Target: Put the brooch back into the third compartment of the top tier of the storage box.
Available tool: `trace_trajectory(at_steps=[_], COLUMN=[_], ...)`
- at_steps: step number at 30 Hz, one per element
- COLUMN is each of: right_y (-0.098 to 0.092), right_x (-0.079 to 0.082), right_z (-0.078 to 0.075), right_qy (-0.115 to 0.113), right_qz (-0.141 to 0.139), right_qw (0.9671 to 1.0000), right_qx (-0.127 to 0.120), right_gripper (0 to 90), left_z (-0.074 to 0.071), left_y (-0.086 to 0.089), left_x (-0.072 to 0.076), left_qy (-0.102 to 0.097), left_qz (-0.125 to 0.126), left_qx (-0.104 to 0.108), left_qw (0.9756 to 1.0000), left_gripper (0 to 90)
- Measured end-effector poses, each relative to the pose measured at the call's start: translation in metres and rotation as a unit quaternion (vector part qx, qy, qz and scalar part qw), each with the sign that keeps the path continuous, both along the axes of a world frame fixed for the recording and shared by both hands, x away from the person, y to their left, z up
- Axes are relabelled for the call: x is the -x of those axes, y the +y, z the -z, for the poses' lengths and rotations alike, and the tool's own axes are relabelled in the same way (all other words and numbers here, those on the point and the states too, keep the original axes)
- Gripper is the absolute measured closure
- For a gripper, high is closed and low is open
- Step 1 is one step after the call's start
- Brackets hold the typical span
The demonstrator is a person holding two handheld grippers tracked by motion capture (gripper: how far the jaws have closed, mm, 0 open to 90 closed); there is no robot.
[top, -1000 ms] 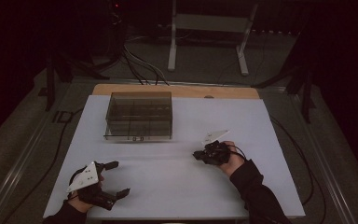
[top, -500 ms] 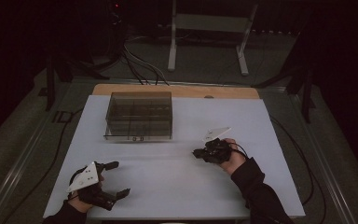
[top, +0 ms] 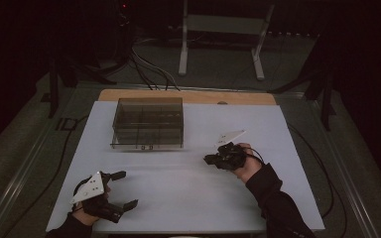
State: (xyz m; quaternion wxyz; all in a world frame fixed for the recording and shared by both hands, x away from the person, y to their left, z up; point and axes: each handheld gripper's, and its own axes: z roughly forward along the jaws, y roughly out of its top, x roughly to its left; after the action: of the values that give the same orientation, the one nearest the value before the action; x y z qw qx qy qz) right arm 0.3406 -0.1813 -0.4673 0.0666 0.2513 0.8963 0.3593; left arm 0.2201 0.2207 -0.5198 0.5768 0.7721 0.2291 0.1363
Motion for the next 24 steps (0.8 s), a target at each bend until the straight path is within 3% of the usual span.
trace_trajectory(at_steps=[24], right_y=[0.016], right_x=[-0.01], right_z=[-0.031], right_qy=[-0.017], right_qz=[-0.014], right_qw=[0.9997], right_qx=[-0.005], right_gripper=[85.2], left_z=[-0.001], left_y=[0.0], left_x=[0.001], left_qy=[-0.003], left_qz=[0.002], left_qx=[-0.003], left_qw=[1.0], left_gripper=[0.6])
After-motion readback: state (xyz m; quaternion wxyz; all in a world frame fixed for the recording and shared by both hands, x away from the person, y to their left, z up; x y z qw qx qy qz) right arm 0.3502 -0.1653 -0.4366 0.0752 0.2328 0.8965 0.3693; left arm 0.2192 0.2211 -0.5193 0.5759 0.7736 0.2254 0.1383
